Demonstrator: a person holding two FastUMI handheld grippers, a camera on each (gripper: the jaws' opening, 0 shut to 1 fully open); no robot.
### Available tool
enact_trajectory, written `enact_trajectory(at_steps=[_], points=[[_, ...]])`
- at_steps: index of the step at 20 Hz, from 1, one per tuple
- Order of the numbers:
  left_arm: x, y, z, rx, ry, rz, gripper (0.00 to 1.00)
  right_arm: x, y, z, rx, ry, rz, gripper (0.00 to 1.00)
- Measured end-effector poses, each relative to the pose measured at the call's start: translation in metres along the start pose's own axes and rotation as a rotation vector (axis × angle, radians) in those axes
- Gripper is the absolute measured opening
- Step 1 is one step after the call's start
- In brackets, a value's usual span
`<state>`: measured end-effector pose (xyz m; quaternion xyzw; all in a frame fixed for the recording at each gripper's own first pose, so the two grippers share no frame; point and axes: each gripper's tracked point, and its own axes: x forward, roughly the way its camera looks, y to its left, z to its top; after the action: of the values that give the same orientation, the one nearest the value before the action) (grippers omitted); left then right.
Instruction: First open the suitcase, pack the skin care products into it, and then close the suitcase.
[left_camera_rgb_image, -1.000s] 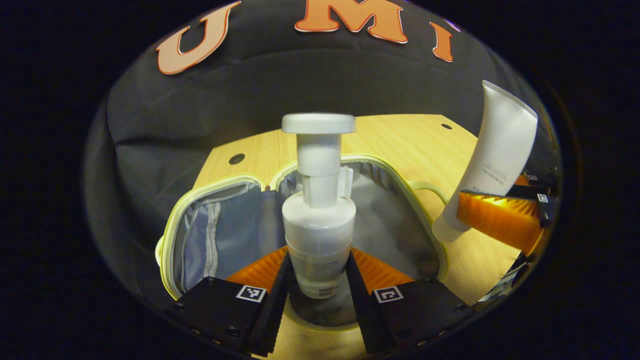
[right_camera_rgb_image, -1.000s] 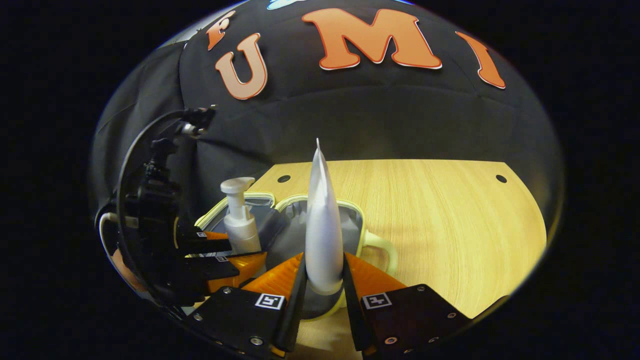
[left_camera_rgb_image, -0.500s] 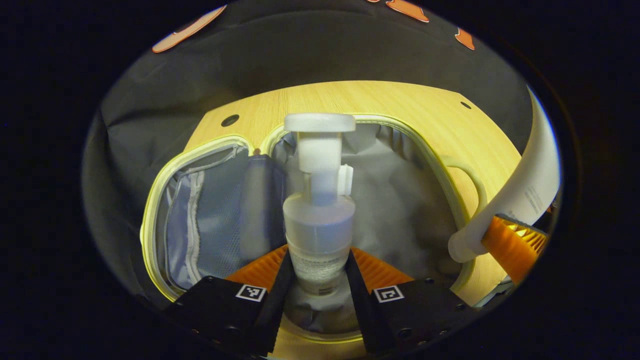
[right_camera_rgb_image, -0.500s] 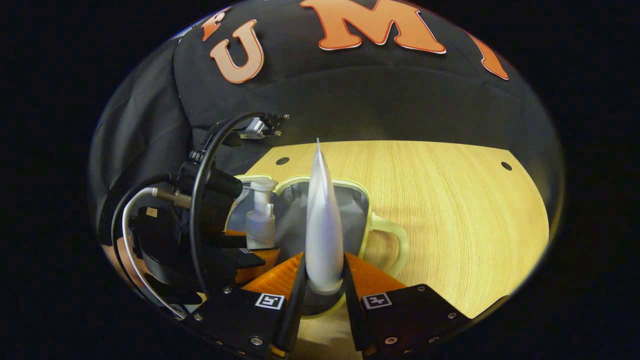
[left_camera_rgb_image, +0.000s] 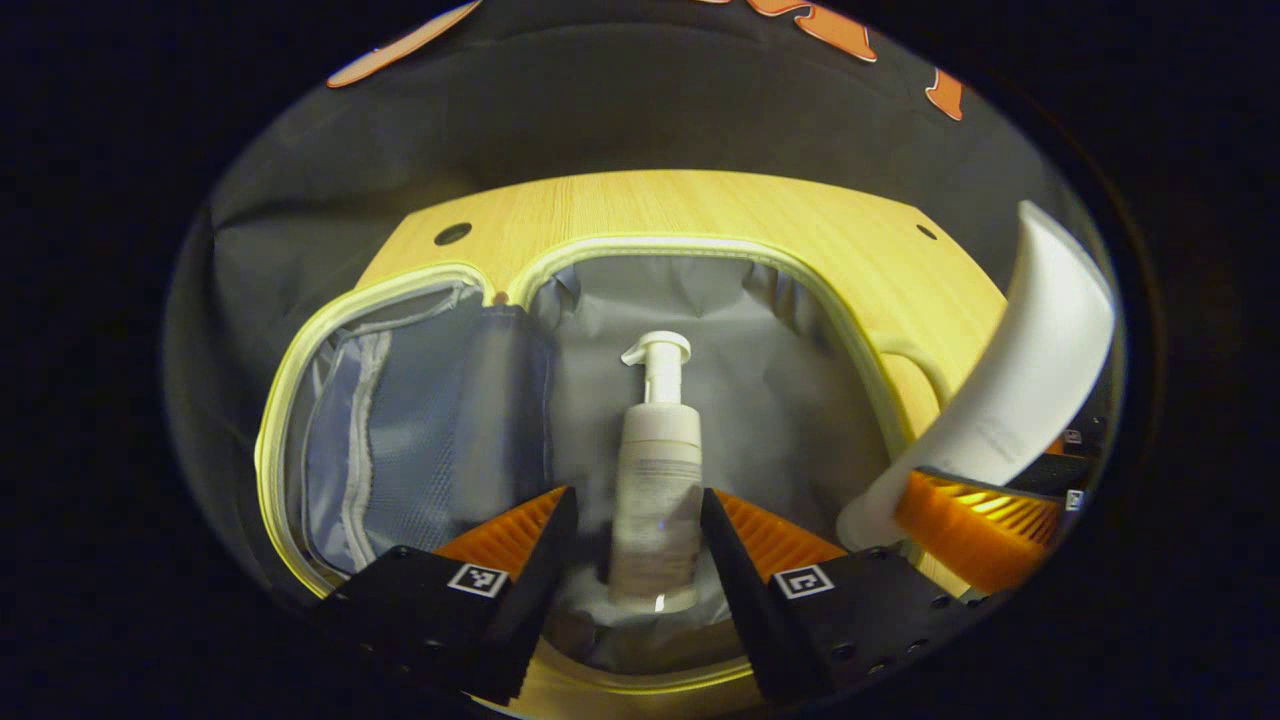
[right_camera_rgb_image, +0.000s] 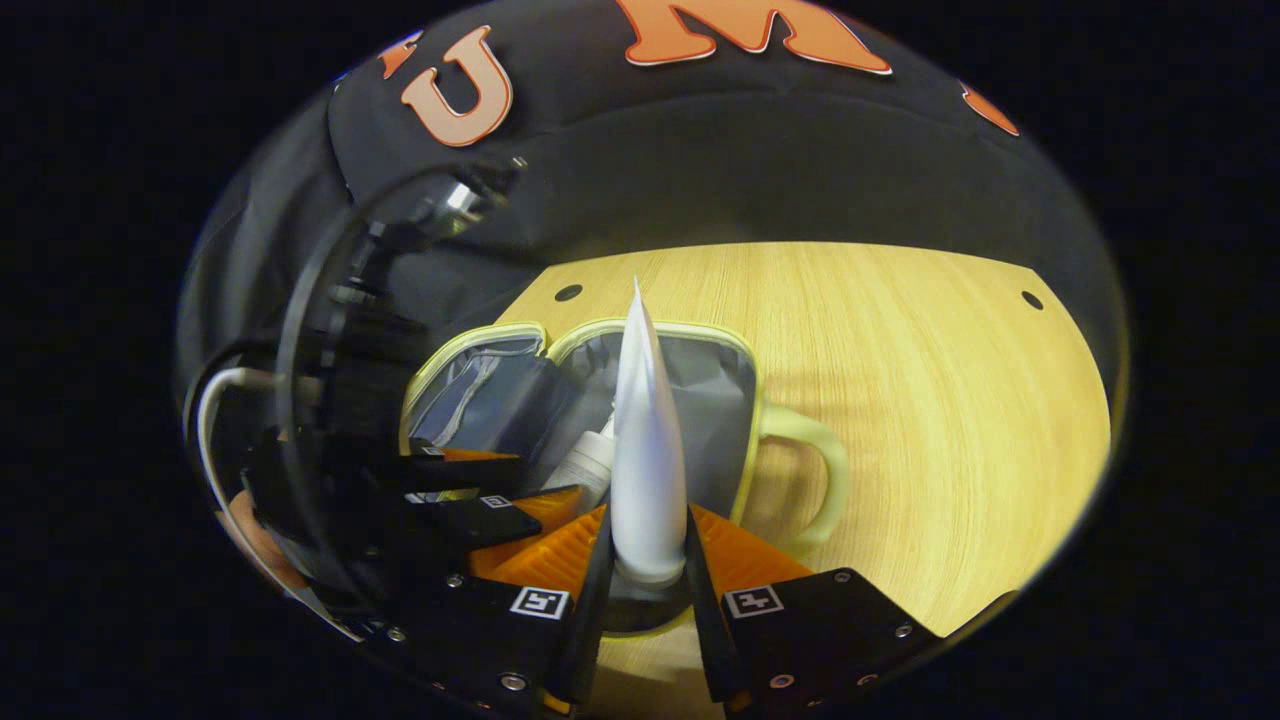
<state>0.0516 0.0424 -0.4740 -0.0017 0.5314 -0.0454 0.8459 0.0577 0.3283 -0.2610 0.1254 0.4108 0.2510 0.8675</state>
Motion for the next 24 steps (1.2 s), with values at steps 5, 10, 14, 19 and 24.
enact_trajectory(at_steps=[5,10,14,19,24], points=[[-0.046,0.058,0.02,0.05,-0.148,0.197,0.9,0.003,0.003,-0.016,0.025,0.096,0.027,0.42],[-0.089,0.137,0.027,0.029,-0.262,0.361,0.92,0.023,0.0,-0.027,0.101,0.204,0.005,0.43],[-0.102,0.198,0.005,-0.057,-0.253,0.459,0.93,0.038,-0.004,-0.025,0.143,0.248,-0.036,0.43],[-0.105,0.277,-0.029,-0.198,-0.218,0.568,0.93,0.051,-0.009,-0.029,0.168,0.267,-0.119,0.42],[-0.082,0.341,-0.048,-0.317,-0.206,0.62,0.92,0.051,-0.011,-0.026,0.198,0.264,-0.174,0.43]])
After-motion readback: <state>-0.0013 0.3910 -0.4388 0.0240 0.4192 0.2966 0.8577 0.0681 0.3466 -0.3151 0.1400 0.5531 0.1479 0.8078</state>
